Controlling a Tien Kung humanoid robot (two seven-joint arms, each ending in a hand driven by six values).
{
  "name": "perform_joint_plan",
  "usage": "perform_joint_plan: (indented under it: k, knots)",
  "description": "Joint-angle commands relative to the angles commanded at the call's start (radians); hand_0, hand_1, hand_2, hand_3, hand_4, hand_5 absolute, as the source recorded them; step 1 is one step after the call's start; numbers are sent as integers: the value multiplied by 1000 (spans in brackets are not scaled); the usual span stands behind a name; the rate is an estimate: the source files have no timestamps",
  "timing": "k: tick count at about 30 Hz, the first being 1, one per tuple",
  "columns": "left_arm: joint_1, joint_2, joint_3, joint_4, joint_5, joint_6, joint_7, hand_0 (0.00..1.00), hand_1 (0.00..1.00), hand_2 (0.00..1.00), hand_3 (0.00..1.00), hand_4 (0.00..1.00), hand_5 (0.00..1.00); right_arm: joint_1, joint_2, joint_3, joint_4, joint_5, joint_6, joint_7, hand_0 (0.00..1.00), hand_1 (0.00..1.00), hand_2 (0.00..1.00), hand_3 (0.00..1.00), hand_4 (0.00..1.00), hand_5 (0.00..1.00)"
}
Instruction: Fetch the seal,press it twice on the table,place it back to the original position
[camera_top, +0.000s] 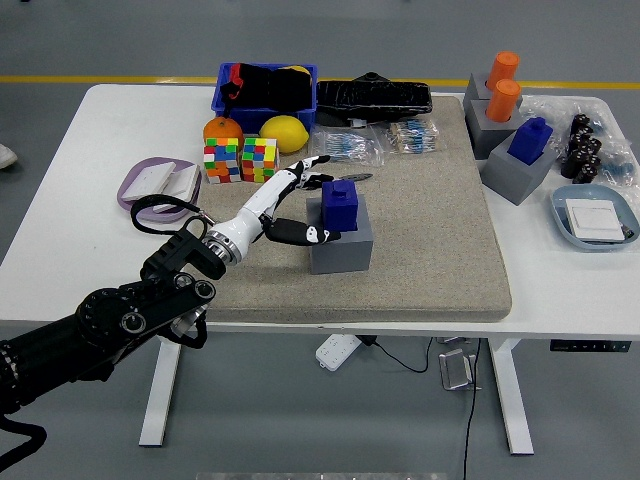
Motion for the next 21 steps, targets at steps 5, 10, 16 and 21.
perform_joint_plan:
  k: [5, 10, 16, 21]
  knots:
    - [-1, -6, -3, 3, -5, 3, -1, 960, 798, 793, 964, 959, 2, 2, 1, -1, 0, 1, -1, 0, 871, 741, 717, 732, 830, 517]
    - [-3, -11, -2, 10, -12, 4, 1, 959, 780, 781, 963, 954, 2, 1, 1, -1, 1, 2, -1, 0, 871, 741, 717, 733, 831, 518]
    - [-5, -16, -2, 16, -19, 7, 0, 955, 758, 755, 957, 949, 2, 2, 0, 1, 1, 1, -1, 0, 871, 741, 718, 733, 831, 517]
    - [-6, -27, -6, 21, -26, 7, -1, 955, 758, 755, 957, 949, 2, 3, 0, 1, 1, 3, -1, 1, 871, 741, 718, 733, 831, 517]
